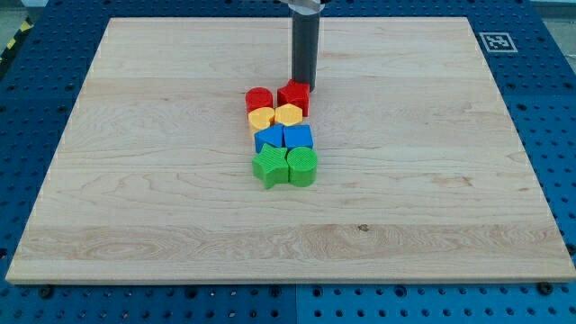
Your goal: Push the red circle towards the bottom of the board
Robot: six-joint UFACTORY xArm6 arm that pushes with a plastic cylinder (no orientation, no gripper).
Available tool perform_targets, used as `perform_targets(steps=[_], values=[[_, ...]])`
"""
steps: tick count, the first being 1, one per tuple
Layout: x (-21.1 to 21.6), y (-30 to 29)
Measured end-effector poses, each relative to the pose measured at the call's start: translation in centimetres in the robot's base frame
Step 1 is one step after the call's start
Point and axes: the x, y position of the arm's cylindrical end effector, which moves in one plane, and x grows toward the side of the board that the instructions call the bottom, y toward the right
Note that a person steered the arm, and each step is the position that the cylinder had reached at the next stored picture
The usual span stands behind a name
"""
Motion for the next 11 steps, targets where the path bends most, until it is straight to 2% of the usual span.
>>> perform_targets(steps=[2, 3, 4, 5, 6, 8, 9, 10, 11], values=[[-0.8, -0.1], [-1.4, -4.5], [-1.4, -12.2], [0.4, -17.0], [6.2, -17.6], [-4.0, -14.1], [-4.7, -10.8], [-2.4, -7.2], [-0.1, -7.0]])
